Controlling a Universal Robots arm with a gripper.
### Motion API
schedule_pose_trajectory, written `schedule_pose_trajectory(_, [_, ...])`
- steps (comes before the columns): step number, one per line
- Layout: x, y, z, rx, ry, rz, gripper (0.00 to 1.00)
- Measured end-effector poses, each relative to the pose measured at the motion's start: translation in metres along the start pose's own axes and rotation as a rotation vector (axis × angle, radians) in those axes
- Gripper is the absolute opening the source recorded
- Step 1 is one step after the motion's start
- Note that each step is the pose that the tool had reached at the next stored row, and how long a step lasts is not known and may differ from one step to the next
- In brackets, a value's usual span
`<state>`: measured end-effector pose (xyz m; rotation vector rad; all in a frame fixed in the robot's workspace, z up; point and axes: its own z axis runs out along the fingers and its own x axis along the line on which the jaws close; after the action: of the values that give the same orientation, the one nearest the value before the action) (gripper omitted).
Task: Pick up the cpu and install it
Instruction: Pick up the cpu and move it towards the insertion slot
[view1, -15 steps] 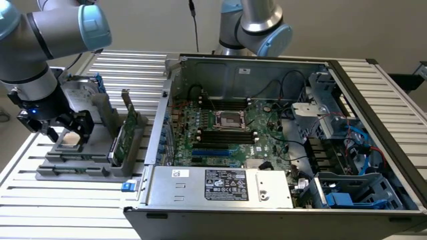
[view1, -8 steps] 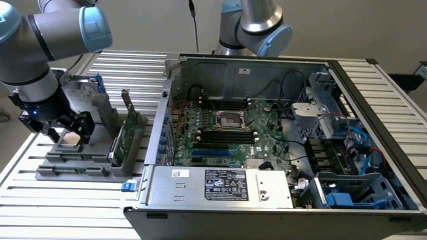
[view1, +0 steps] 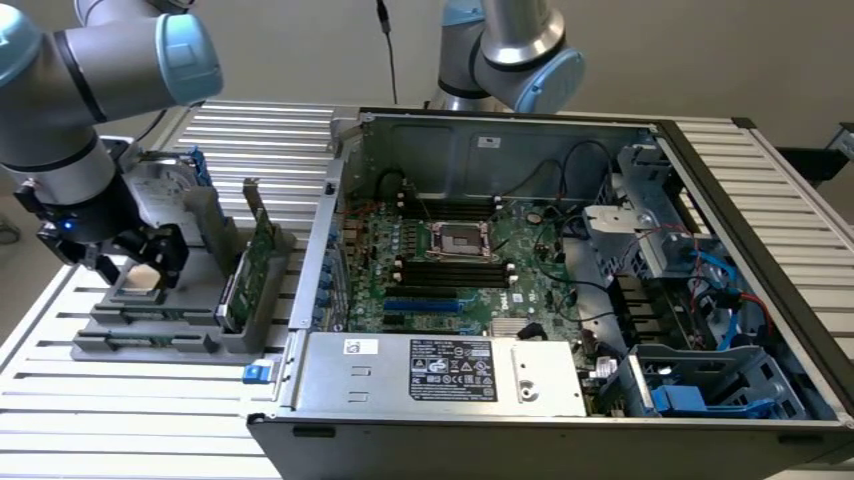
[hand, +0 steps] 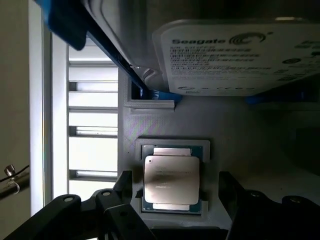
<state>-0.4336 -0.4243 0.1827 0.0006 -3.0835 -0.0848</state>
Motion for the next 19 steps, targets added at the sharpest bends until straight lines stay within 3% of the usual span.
schedule_pose_trajectory(19, [0.0011, -0.0001, 0.0021, -0.0025, -0.0020, 0.039, 0.79])
